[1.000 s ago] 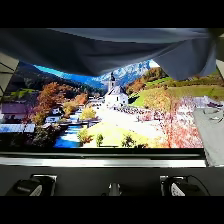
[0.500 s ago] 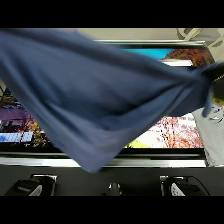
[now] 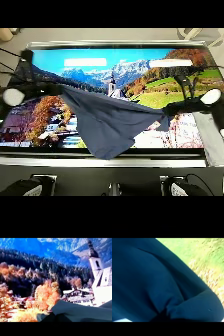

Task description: Fold the shirts.

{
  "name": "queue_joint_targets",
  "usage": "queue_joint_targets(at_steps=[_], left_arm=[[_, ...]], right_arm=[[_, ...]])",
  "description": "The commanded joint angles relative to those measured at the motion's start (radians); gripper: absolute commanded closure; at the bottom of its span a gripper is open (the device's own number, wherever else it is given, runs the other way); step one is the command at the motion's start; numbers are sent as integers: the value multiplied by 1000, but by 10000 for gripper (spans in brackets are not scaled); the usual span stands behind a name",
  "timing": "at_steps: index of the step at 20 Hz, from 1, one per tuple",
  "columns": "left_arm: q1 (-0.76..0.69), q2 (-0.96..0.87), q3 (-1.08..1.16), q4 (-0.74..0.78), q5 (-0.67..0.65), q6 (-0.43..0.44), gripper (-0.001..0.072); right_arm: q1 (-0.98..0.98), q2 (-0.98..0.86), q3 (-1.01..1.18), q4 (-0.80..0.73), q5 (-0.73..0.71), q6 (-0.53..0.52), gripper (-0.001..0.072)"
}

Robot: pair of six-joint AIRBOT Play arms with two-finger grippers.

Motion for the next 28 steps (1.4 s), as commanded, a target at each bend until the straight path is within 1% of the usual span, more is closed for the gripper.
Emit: queue_joint_targets(at_steps=[1,2,3,4,5,6,7,8,10,11,12,14,16,17,19,22,24,25,27,28], left_arm=[[1,-184,14,-97,64,-26,685],[0,-224,21,-161,64,-37,684],[0,-250,22,-226,61,-36,678],[1,-267,23,-279,53,-35,560],[7,-268,30,-288,21,-35,237],[25,-262,50,-280,-46,-28,16],[55,-258,84,-278,-158,3,-6],[94,-253,125,-278,-299,40,-6],[163,-223,149,-279,-521,64,-6],[183,-193,121,-279,-579,76,-5],[187,-157,68,-280,-597,83,-5],[169,-80,-105,-297,-585,81,-5],[133,-23,-299,-369,-573,84,-5],[109,0,-384,-420,-555,102,-5],[54,19,-499,-512,-483,116,-5],[-74,5,-585,-591,-357,115,-5],[-154,-17,-591,-624,-309,114,-4],[-187,-31,-591,-639,-278,97,-3],[-237,-61,-591,-643,-208,31,7],[-253,-74,-591,-643,-176,-1,60]], right_arm=[[0,-152,-54,196,-309,-3,687],[0,-179,-54,275,-324,-16,686],[0,-192,-54,335,-327,-63,653],[-2,-188,-50,361,-322,-122,512],[-16,-178,-29,352,-283,-180,300],[-48,-161,14,328,-195,-230,93],[-93,-140,63,287,-104,-238,26],[-154,-116,118,243,-9,-227,26],[-290,-78,179,171,143,-223,32],[-347,-71,179,127,221,-203,36],[-389,-72,164,66,276,-172,54],[-407,-72,75,-11,293,-148,54],[-406,-74,-29,48,268,-170,53],[-405,-74,-65,79,262,-191,52],[-405,-74,-103,96,259,-205,51],[-405,-76,-109,109,262,-204,50],[-405,-84,-109,116,260,-205,48],[-405,-93,-109,117,262,-205,44],[-389,-119,-109,115,260,-210,41],[-356,-135,-109,114,253,-220,40]])
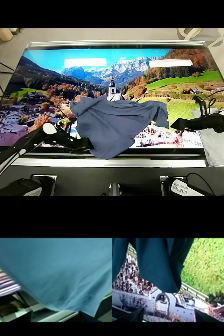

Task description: Fold the shirts.

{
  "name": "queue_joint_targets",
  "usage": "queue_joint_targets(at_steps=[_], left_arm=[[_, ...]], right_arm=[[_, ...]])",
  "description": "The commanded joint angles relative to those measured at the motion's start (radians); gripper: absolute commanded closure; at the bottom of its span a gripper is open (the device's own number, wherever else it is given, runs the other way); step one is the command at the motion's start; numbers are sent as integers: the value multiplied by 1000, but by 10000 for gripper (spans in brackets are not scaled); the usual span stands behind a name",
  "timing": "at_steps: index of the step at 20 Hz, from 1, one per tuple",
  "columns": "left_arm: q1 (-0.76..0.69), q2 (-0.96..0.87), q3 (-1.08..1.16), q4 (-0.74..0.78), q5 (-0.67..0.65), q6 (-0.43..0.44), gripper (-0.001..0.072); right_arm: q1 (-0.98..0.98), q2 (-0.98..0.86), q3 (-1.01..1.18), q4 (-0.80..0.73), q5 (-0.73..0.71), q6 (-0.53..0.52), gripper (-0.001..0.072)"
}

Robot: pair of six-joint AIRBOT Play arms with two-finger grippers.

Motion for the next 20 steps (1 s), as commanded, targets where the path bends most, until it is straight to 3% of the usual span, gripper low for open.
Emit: queue_joint_targets(at_steps=[1,3,4,7,8,10,12,15,20], left_arm=[[-79,-43,-21,-11,156,-89,212],[-73,-44,-16,-11,184,-91,576],[-66,-43,-5,-11,180,-81,682],[-64,-13,46,-11,181,7,685],[-64,0,66,-10,184,27,685],[-60,27,122,-10,192,92,685],[-38,73,224,1,192,176,685],[54,188,483,119,191,190,686],[318,354,1118,200,210,127,686]], right_arm=[[76,-43,-4,6,-22,-19,23],[173,-65,-3,4,-108,-30,12],[210,-73,-3,3,-174,-29,12],[270,-99,-3,0,-315,13,45],[277,-106,-3,1,-325,27,149],[273,-102,8,26,-277,31,678],[273,-68,67,19,-176,19,689],[273,82,238,17,-125,-23,689],[273,470,653,-56,-333,-92,688]])
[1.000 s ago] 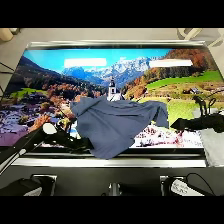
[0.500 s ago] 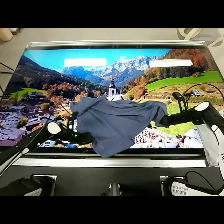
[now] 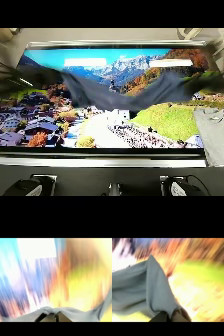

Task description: Fold the shirts.

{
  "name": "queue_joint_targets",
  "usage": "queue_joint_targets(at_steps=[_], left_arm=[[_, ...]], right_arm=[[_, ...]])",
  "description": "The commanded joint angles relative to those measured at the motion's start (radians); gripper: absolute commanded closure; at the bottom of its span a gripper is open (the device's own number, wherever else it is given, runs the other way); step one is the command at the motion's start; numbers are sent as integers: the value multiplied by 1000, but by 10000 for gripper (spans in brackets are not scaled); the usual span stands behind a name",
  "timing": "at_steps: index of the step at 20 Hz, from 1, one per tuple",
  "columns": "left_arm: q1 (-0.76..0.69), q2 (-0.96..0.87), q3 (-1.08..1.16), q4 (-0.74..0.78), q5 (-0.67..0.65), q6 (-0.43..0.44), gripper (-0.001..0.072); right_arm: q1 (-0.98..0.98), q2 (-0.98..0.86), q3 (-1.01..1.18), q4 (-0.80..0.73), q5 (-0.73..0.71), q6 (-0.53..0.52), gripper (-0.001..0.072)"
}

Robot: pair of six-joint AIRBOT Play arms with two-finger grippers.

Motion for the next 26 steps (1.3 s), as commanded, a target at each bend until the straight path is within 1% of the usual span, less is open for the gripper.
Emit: queue_joint_targets(at_steps=[1,2,3,5,7,9,10,11,12,14,15,16,17,19,21,23,26], left_arm=[[169,104,409,50,11,-57,686],[188,129,472,49,11,-71,686],[188,151,501,50,15,-69,686],[188,192,512,73,54,-69,686],[188,210,512,198,81,-75,686],[188,208,512,321,74,-113,686],[188,198,512,365,61,-130,686],[188,184,509,383,47,-131,686],[188,166,509,397,18,-131,686],[188,105,509,409,-82,-131,686],[187,60,506,408,-143,-131,686],[187,19,489,405,-188,-131,686],[187,-25,450,406,-215,-130,686],[187,-103,328,405,-214,-128,686],[187,-187,193,404,-190,-128,685],[185,-279,89,383,-141,-128,685],[172,-422,34,360,-45,-128,686]], right_arm=[[0,269,227,-77,-192,-31,689],[0,341,231,-80,-251,8,689],[0,391,232,-80,-259,41,689],[1,444,232,-83,-183,81,689],[0,450,231,-87,-58,97,688],[1,427,231,-109,87,158,688],[0,405,231,-116,178,183,688],[0,378,231,-122,280,185,688],[1,341,230,-130,407,196,688],[1,259,191,-134,629,256,689],[1,224,135,-135,695,270,689],[1,205,53,-135,713,270,689],[1,192,-57,-144,692,266,689],[19,169,-264,-170,567,266,689],[41,115,-422,-165,330,267,689],[55,10,-467,-151,140,303,689],[53,-175,-467,11,-139,311,687]])
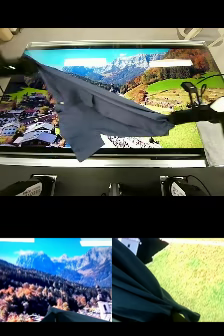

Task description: Fold the shirts.

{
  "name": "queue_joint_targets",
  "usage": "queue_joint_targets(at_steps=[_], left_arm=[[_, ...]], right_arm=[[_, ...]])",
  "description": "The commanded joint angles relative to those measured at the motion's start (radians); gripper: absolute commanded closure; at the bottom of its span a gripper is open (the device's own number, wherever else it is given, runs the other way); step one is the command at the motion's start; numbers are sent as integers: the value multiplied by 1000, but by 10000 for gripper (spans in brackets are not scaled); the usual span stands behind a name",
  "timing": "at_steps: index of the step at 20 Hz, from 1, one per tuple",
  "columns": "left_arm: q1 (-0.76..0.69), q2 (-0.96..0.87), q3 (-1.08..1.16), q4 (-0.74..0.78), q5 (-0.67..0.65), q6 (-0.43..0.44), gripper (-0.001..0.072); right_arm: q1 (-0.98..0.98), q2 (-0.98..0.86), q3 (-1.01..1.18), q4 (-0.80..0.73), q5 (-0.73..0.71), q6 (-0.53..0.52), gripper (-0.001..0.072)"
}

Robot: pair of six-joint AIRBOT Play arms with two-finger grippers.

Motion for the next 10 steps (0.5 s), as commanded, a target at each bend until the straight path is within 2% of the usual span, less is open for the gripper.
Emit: queue_joint_targets(at_steps=[1,2,3,4,5,6,7,10], left_arm=[[-16,-175,-81,-46,95,0,685],[-20,-213,-80,-65,108,0,685],[-25,-249,-81,-80,109,-1,684],[-30,-273,-80,-88,98,-1,638],[-29,-286,-80,-85,71,0,371],[-22,-287,-80,-66,27,0,23],[-6,-283,-72,-25,-64,0,0],[75,-276,-85,32,-385,0,1]], right_arm=[[8,-199,-53,194,-396,20,687],[8,-245,-53,270,-481,14,675],[7,-275,-50,341,-542,-3,554],[5,-288,-48,409,-587,-45,303],[-4,-284,-35,430,-606,-93,164],[-30,-278,1,418,-566,-138,160],[-71,-270,43,396,-500,-166,160],[-247,-259,148,262,-214,-167,163]])
